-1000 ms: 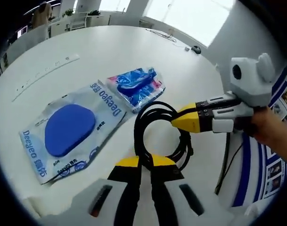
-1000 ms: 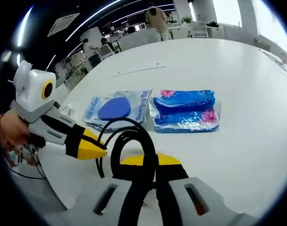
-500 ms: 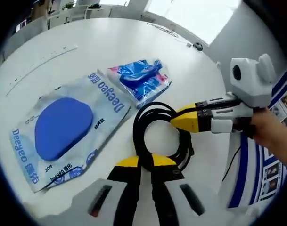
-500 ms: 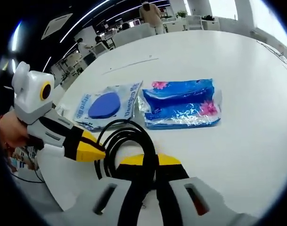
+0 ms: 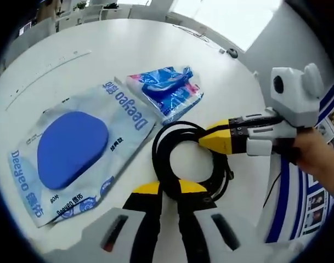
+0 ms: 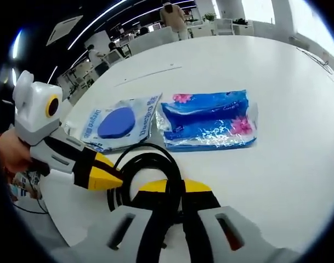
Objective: Arrange the tabletop items into an orderly group along one side of the table until the central work area is clear of visible clutter.
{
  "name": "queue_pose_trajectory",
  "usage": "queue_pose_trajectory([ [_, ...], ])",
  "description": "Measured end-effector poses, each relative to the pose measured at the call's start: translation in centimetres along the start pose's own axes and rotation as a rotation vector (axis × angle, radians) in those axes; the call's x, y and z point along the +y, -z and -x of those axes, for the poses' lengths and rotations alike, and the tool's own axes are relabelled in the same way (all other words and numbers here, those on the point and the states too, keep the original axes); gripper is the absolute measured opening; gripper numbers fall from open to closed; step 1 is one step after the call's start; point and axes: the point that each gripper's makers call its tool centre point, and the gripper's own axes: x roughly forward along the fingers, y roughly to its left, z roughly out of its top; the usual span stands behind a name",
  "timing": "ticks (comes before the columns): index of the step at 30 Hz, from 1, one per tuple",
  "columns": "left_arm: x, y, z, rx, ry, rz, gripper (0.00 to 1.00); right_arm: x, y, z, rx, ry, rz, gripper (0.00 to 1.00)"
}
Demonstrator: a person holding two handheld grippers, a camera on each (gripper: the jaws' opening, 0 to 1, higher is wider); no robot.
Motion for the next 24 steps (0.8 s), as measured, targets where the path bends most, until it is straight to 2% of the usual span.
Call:
queue_pose_trajectory([
  [8,0.0,0.0,0.1,-0.001,-0.002,-0.019,0.09,-0.1,0.4,-0.2,0.014,0.019,0.022,0.13],
  [20,-0.2,-0.1,0.7,-0.008,0.004,-0.037,0.2,-0.3,-0.3,0.3,-0.015,0.025,0.022,0.21],
  [24,-0.3,-0.3,1.2,-0.018,0.004,-0.065,0.27,-0.2,-0.4,0.4,-0.016,0.021,0.03,0.26],
])
